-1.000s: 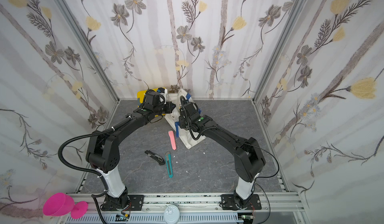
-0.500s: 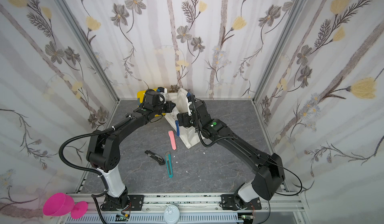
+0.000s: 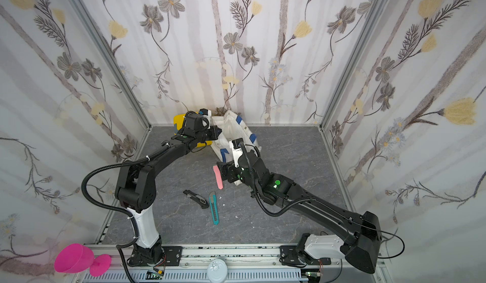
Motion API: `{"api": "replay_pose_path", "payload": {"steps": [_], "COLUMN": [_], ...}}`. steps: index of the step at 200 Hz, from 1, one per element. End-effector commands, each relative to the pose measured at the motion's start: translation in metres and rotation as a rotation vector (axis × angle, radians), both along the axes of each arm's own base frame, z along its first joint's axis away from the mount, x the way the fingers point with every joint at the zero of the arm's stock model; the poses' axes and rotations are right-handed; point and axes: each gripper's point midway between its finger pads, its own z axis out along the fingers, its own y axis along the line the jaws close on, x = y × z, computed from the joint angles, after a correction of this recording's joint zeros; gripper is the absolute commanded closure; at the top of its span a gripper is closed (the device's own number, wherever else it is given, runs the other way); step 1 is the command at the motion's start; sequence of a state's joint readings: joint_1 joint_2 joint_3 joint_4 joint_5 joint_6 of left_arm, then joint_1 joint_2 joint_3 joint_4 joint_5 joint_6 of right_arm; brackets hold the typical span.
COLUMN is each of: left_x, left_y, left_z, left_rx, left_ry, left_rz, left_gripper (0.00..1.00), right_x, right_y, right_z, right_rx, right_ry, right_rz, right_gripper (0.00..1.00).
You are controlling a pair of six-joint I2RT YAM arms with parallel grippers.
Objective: Place the art knife into the pouch
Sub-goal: Pick up the utility knife at the center of the board.
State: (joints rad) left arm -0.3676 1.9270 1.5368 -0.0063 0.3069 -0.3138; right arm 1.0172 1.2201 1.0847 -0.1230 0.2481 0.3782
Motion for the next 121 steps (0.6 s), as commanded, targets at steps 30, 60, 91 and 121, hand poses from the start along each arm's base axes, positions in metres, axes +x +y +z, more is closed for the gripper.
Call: {"api": "replay_pose_path", "payload": {"steps": [30, 60, 91, 121], "left_x": [0.010, 0.013, 0.009, 0.008], "left_y": [0.004, 0.003, 0.003, 0.006], "left_z": [0.016, 0.016, 0.017, 0.017], "left_rx": [0.001, -0.001, -0.015, -0.008], "left_ry": [-0.073, -0.071, -0.072, -0.082], "left_rz": [0.027, 0.027, 0.022, 0.030], "left_gripper": [1.00, 1.00, 1.00, 1.00], "right_x": [-0.012, -0.031, -0.034, -0.032], "right_y": [0.003, 0.026, 0.051, 0.074], "right_z": [-0.025, -0.055, -0.083, -0.104], "right_rx": [0.016, 0.006, 0.019, 0.011], "right_ry": [0.010, 0.052, 0.108, 0.144], "right_rz": [-0.062, 0.017, 0.082, 0.141], "right_gripper": [0.14, 0.15, 0.24, 0.30]}}
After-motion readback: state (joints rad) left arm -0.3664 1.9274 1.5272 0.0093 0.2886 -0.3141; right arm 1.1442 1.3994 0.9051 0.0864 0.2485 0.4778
